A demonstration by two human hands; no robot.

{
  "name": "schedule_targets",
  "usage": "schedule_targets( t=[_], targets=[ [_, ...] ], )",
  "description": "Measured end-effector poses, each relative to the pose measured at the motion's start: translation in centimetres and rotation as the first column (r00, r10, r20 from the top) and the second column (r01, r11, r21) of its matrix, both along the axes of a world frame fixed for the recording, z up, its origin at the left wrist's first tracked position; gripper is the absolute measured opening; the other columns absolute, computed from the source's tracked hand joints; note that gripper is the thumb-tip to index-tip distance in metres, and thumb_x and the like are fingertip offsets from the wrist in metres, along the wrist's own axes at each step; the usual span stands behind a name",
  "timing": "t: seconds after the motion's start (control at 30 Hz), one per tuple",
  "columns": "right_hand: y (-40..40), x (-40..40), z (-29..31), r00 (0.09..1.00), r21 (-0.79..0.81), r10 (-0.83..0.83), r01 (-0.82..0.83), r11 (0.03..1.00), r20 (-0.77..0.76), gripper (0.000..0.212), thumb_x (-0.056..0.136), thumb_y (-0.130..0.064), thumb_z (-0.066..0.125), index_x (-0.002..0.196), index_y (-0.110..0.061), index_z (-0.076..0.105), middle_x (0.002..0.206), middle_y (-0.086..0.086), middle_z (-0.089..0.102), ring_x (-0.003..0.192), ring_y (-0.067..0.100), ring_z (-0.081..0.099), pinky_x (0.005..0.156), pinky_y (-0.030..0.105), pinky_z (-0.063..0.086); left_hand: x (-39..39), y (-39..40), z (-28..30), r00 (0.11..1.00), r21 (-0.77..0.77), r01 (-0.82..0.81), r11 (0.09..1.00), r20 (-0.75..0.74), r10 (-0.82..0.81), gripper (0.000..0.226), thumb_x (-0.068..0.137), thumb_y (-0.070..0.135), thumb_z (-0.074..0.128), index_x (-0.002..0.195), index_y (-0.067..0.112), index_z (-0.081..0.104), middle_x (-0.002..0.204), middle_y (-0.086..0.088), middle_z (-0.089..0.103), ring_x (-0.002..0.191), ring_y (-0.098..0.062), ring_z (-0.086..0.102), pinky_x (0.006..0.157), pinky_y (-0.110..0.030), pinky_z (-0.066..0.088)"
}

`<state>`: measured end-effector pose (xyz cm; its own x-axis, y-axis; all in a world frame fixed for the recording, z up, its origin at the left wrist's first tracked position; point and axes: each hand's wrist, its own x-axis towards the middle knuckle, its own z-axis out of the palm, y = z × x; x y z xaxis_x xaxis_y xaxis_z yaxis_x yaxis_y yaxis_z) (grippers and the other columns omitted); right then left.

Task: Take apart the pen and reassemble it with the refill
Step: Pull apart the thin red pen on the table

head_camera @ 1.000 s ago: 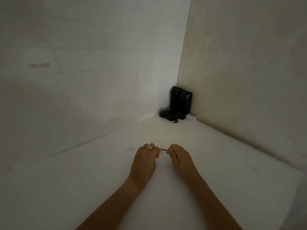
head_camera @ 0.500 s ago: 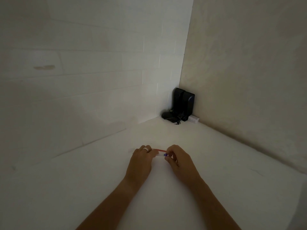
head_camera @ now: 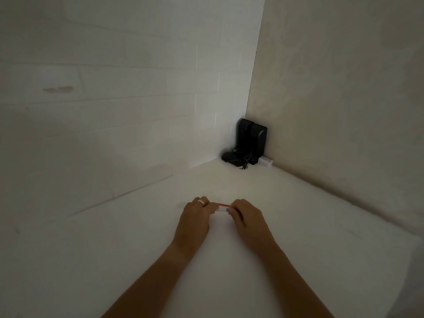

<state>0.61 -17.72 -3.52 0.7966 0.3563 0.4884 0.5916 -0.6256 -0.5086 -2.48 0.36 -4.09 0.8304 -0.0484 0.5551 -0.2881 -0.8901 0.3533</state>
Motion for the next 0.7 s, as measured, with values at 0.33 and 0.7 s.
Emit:
schedule_targets(
  t=[0.33, 0.7],
  targets=[
    [-0.08, -0.11, 0.04, 1.000, 0.007, -0.006, 0.006, 1.000, 0.007, 0.019, 0.100, -0.023, 0.050, 0.084, -0.020, 0.059, 0.079, -0.004, 0.057, 0.071, 0.010, 0.052, 0.066, 0.027, 0.044, 0.09, 0.11, -0.09, 1.000, 0.018, -0.007, 1.000, -0.010, 0.007, 0.030, 0.082, 0.003, 0.063, 0.104, 0.022, 0.069, 0.092, 0.003, 0.063, 0.084, -0.017, 0.058, 0.070, -0.027, 0.046],
    [-0.20, -0.33, 0.43, 0.998, 0.108, 0.002, 0.005, 0.994, -0.067, 0.008, 0.096, -0.018, 0.056, 0.088, -0.020, 0.058, 0.075, -0.005, 0.064, 0.067, 0.011, 0.061, 0.065, 0.033, 0.052, -0.38, -0.17, 0.43, 0.999, 0.007, 0.001, 1.000, 0.050, -0.001, 0.031, 0.080, -0.003, 0.065, 0.098, 0.022, 0.066, 0.085, 0.003, 0.065, 0.074, -0.016, 0.059, 0.067, -0.027, 0.047]
  ],
)
